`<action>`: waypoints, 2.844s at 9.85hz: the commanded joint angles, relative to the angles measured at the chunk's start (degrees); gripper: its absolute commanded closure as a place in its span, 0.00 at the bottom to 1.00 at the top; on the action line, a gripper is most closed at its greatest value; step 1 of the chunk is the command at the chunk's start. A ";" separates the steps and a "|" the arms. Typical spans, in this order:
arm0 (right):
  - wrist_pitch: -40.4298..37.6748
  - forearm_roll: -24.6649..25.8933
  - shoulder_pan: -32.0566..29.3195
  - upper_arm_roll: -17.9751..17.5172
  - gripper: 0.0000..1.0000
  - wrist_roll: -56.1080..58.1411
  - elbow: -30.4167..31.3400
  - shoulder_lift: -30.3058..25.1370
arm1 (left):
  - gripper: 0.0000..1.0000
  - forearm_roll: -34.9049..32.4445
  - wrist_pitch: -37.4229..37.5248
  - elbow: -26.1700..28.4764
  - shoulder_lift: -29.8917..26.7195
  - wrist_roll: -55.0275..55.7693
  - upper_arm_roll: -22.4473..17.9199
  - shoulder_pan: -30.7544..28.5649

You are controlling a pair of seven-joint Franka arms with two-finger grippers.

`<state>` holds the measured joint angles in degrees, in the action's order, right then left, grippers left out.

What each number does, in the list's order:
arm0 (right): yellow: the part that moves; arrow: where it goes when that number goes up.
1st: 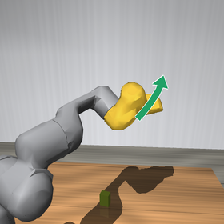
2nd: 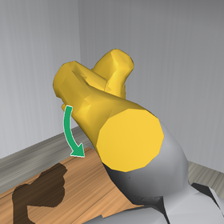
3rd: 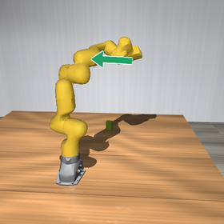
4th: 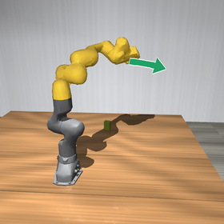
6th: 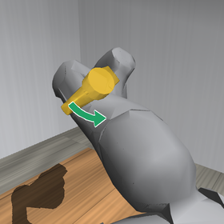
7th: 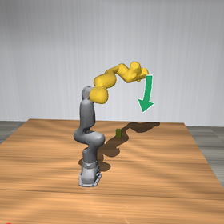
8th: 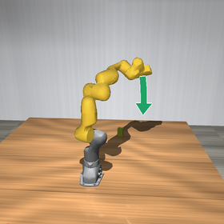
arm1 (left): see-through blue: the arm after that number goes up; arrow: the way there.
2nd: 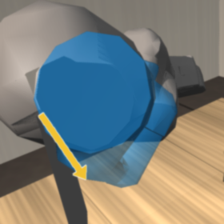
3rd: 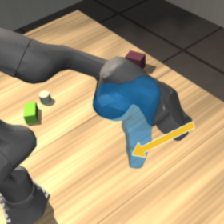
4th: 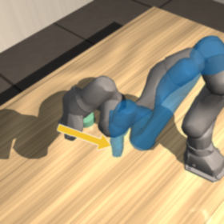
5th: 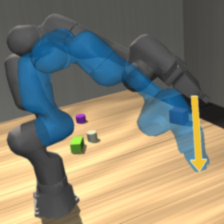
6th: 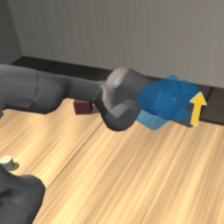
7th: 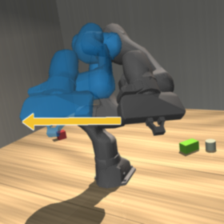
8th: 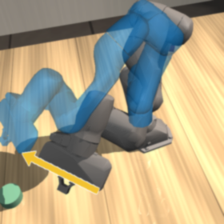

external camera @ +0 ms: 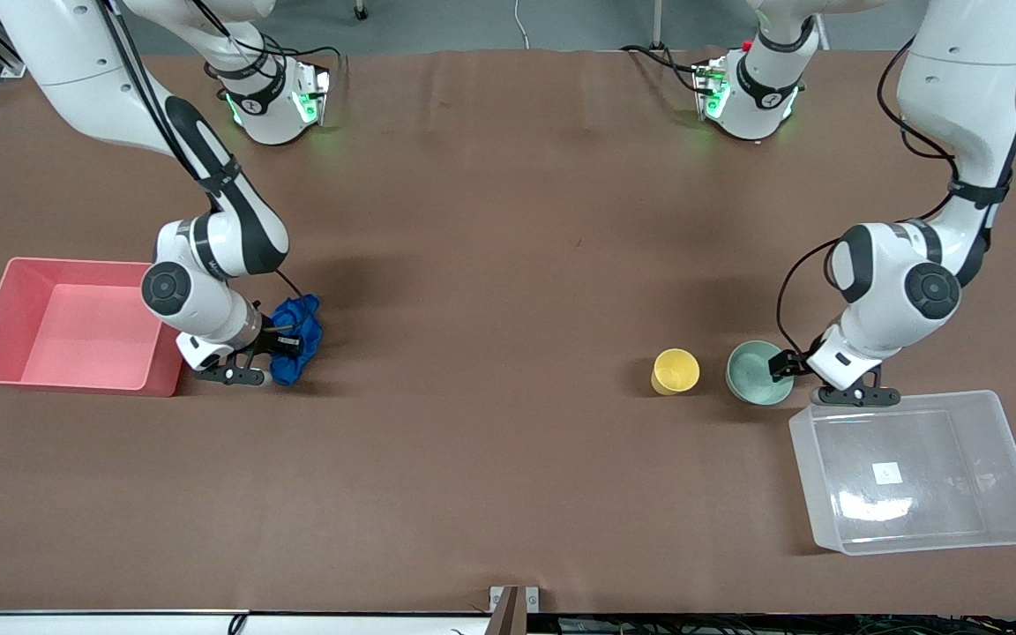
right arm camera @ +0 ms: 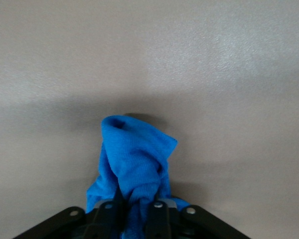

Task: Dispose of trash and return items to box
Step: 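Grasp the blue cloth with the right gripper while the left gripper reaches the bowl, then carry the cloth into the pink bin while the left gripper grasps the bowl, then release the cloth in the bin while the left gripper lowers the bowl into the box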

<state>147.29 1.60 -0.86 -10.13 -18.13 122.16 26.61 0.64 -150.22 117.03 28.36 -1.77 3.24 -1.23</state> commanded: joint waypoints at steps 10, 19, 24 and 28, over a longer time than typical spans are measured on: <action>-36.50 1.91 -3.18 22.58 0.99 41.18 -17.05 -12.55 | 0.98 -0.99 1.32 0.31 -3.12 0.27 1.77 -0.27; -14.31 1.22 -4.33 26.66 0.00 47.14 -4.90 -5.16 | 1.00 -0.64 28.57 -38.68 8.70 -15.16 1.25 -7.81; -29.24 0.07 -3.80 20.44 0.00 24.32 -10.97 -22.09 | 1.00 -0.73 22.19 -47.24 21.37 -17.93 -0.95 -9.93; -56.46 -0.63 -4.85 15.14 0.00 18.39 -30.79 -26.52 | 0.99 -0.64 14.27 -47.24 26.73 -14.86 -1.39 -10.20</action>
<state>93.89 1.85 -4.25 5.79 0.79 95.94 -1.33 0.64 -134.73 71.60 51.89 -17.87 2.35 -11.82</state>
